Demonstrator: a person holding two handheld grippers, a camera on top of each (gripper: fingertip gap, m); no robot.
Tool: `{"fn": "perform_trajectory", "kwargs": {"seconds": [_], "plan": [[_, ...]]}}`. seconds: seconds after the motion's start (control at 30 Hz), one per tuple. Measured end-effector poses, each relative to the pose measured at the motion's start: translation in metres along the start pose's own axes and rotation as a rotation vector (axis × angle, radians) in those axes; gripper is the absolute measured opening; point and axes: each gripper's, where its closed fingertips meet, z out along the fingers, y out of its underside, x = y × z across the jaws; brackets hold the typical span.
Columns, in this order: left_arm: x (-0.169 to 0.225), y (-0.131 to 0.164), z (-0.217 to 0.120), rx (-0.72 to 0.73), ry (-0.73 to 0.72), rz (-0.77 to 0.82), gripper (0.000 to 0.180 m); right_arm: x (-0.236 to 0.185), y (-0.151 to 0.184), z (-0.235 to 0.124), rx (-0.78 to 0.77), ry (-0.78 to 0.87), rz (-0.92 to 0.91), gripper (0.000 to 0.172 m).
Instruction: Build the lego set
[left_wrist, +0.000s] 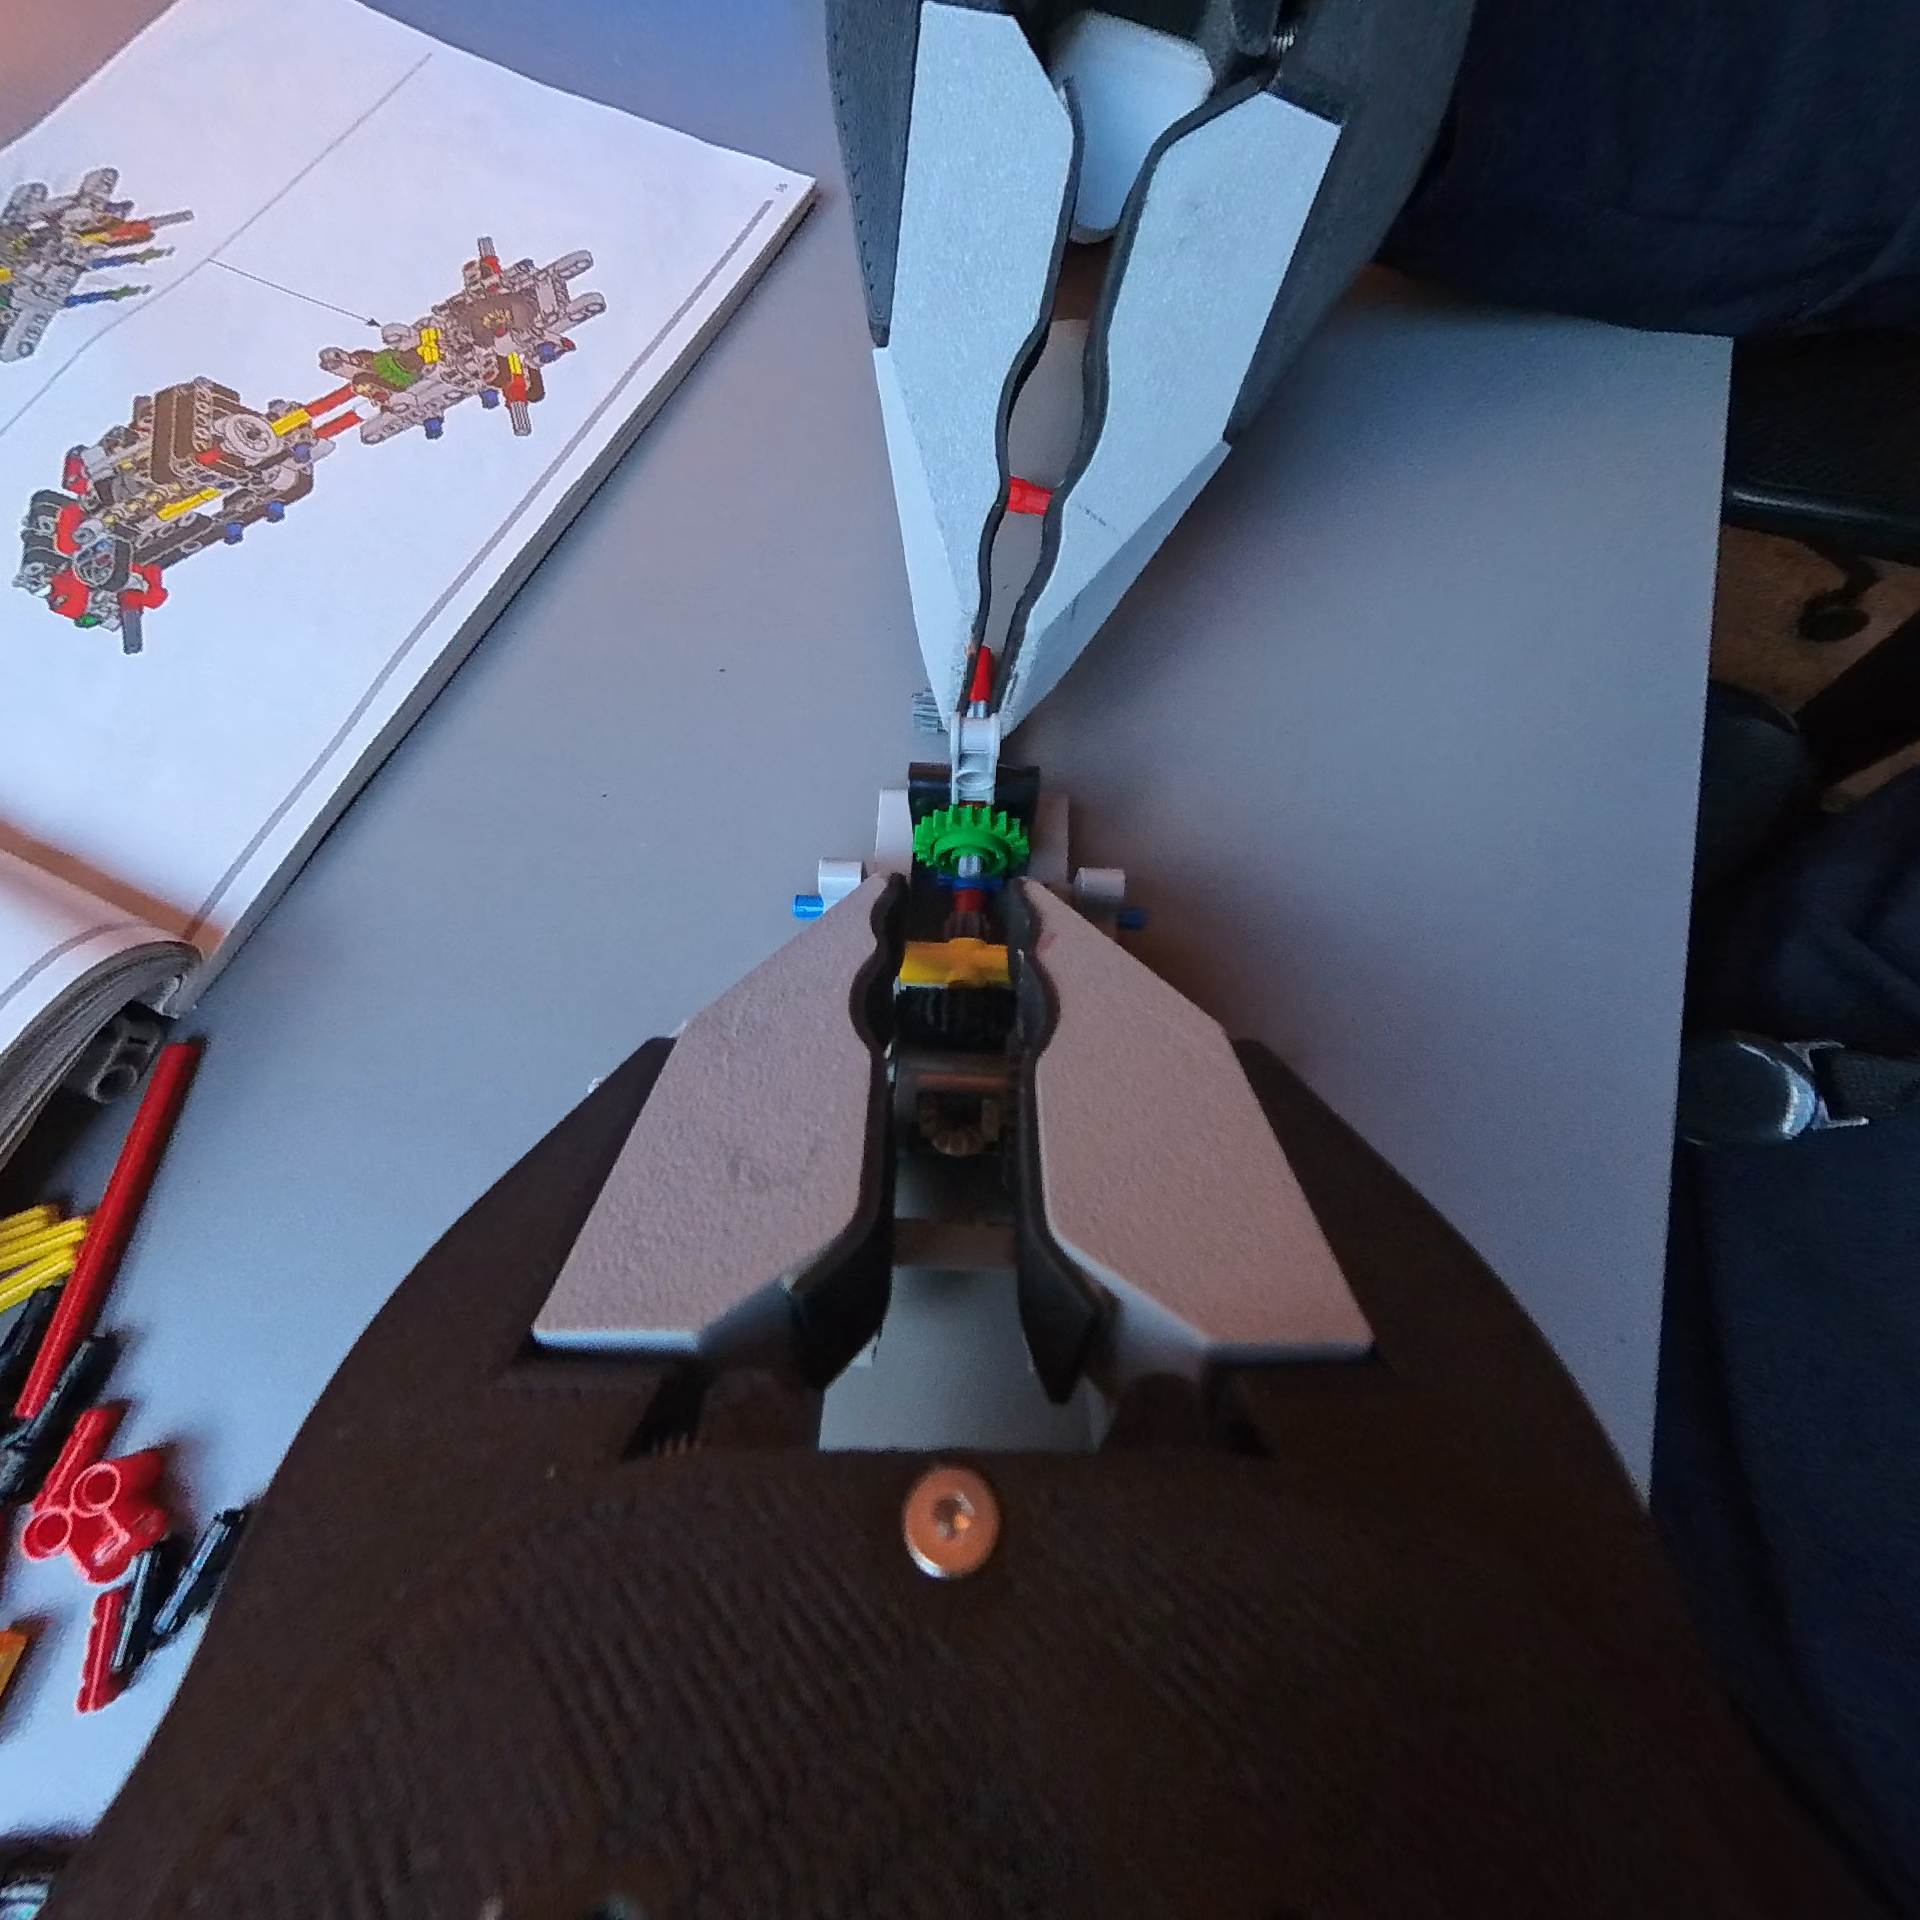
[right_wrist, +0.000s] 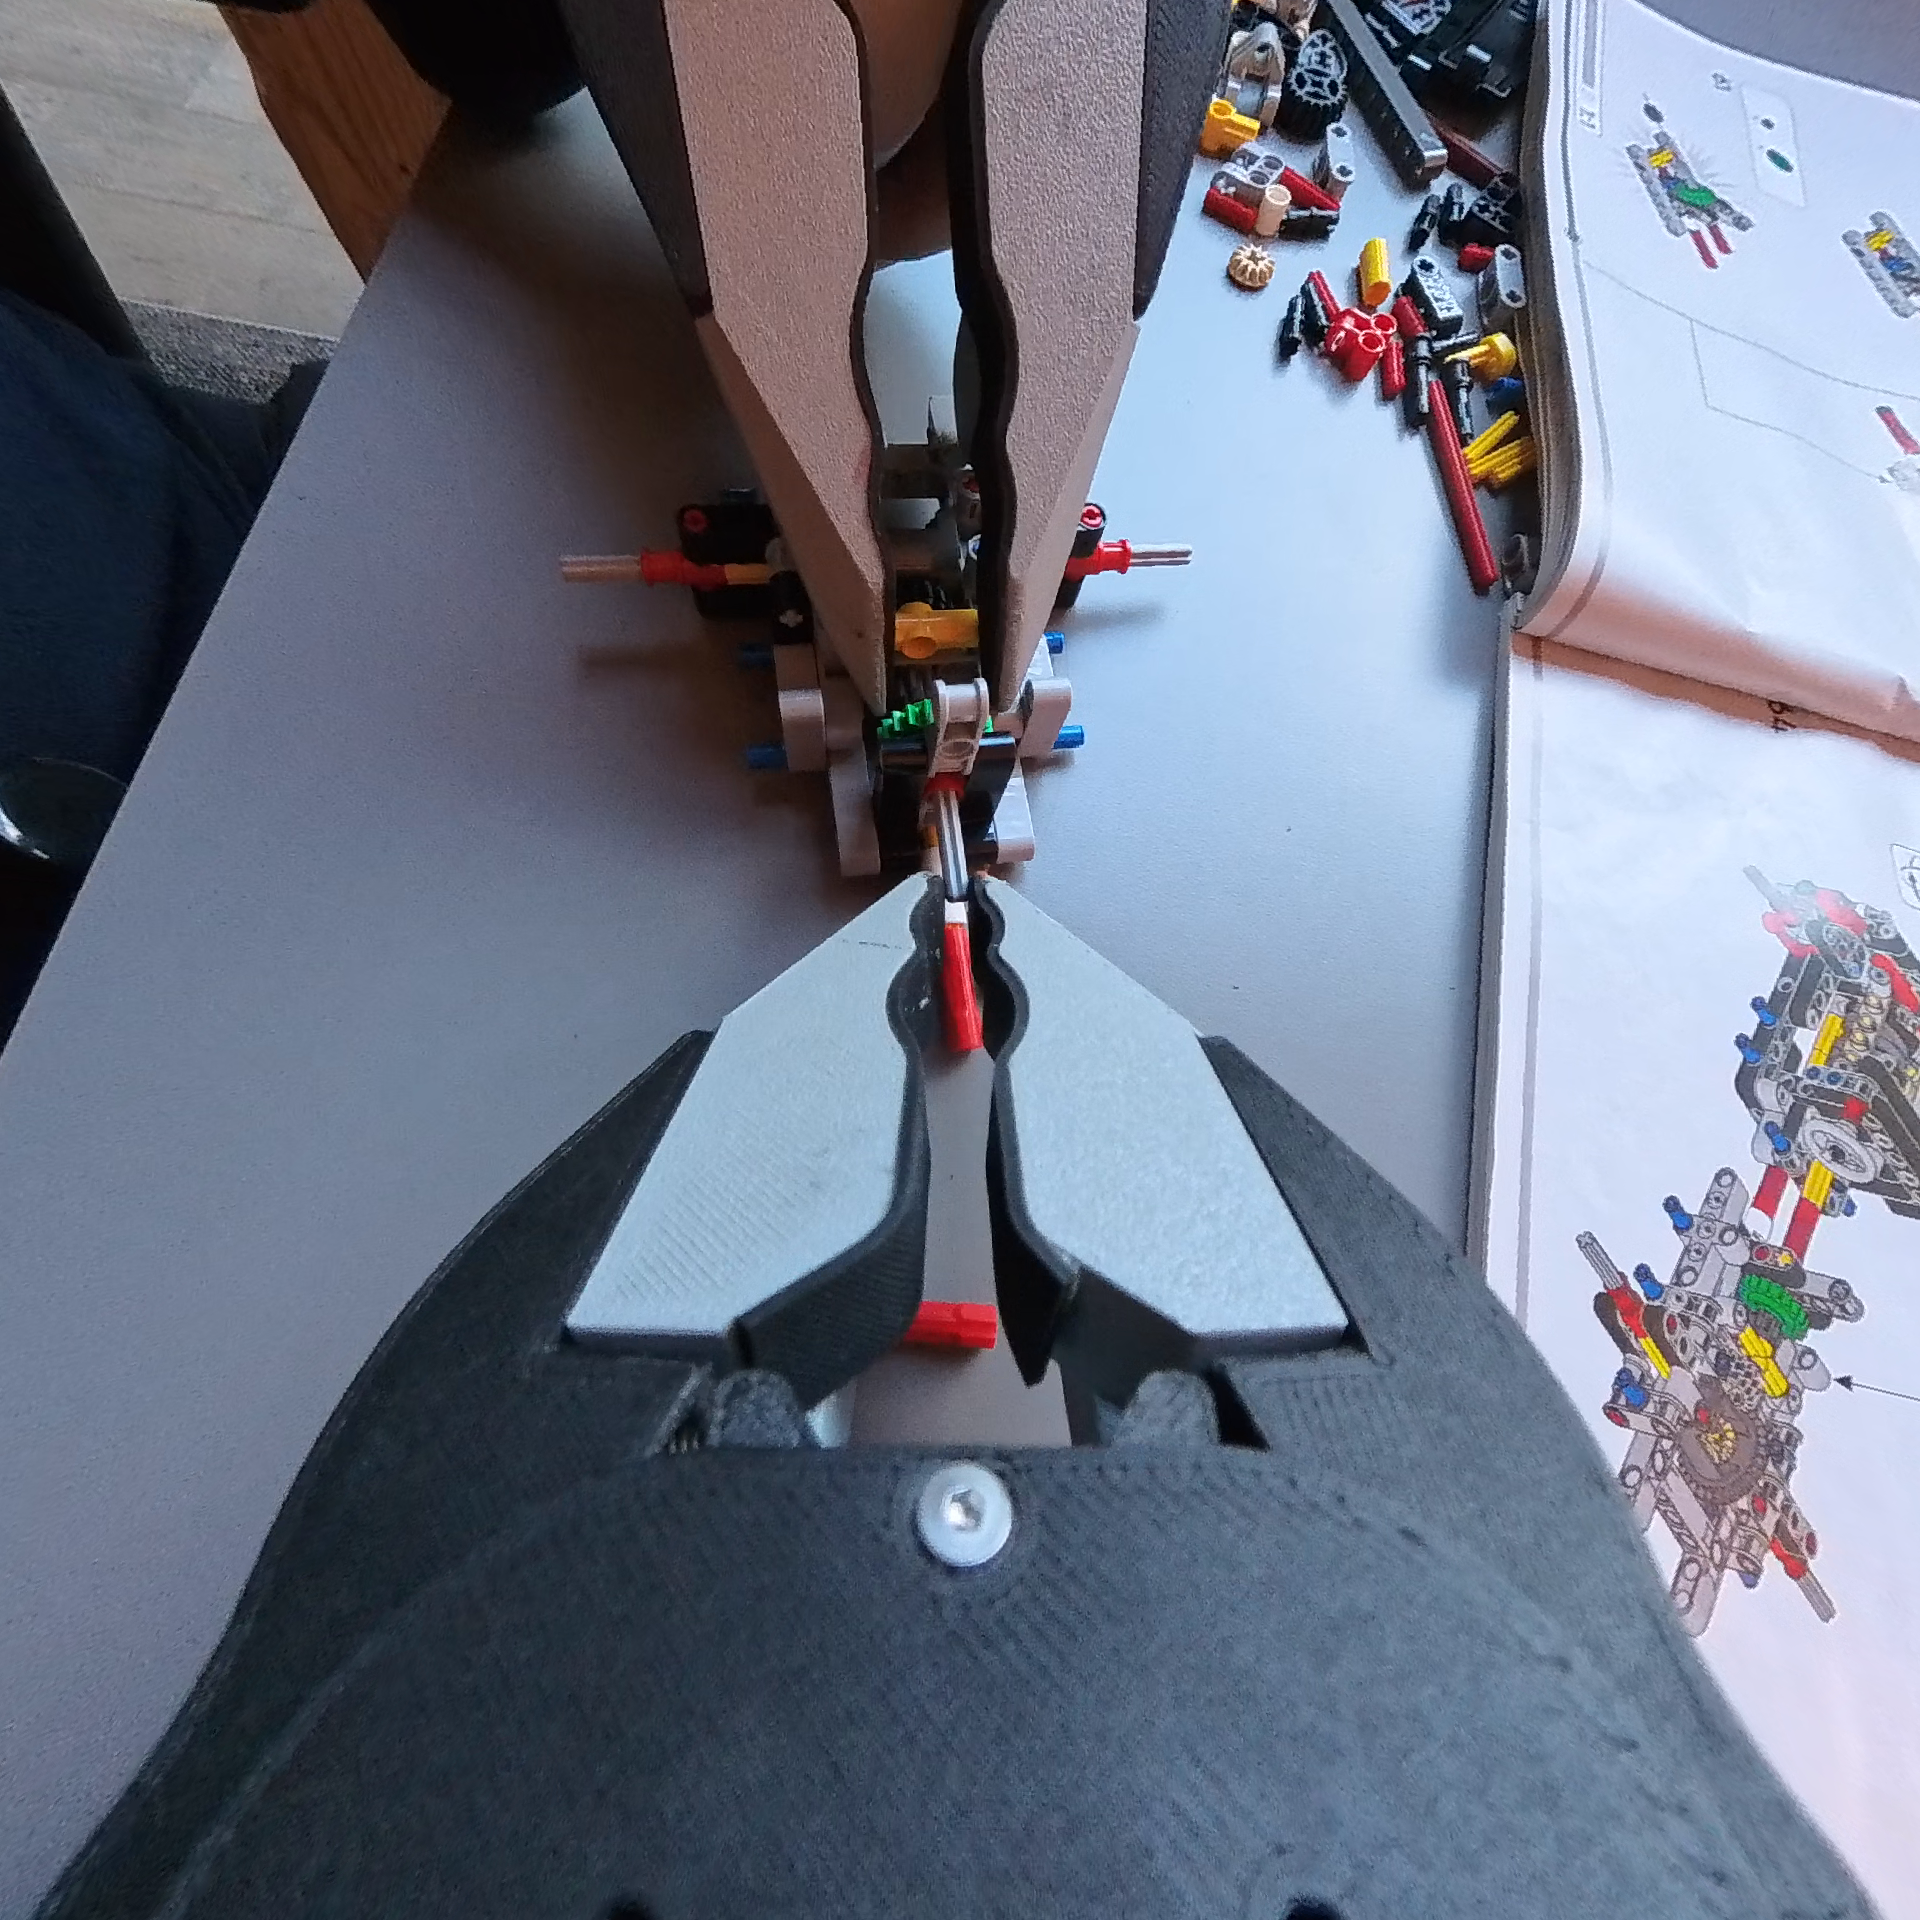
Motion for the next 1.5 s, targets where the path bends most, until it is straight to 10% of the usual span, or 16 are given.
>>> {"fn": "perform_trajectory", "kwargs": {"seconds": [1.13, 1.5], "plan": [[0.002, -0.009, 0.002, -0.018, -0.015, -0.011, 0.019, 0.001, 0.006, -0.005, -0.021, -0.006, 0.012, 0.007], [-0.008, -0.001, -0.050, 0.051, -0.091, -0.071, 0.029, 0.035, 0.042, -0.072, -0.013, 0.144, 0.164, 0.019]]}}
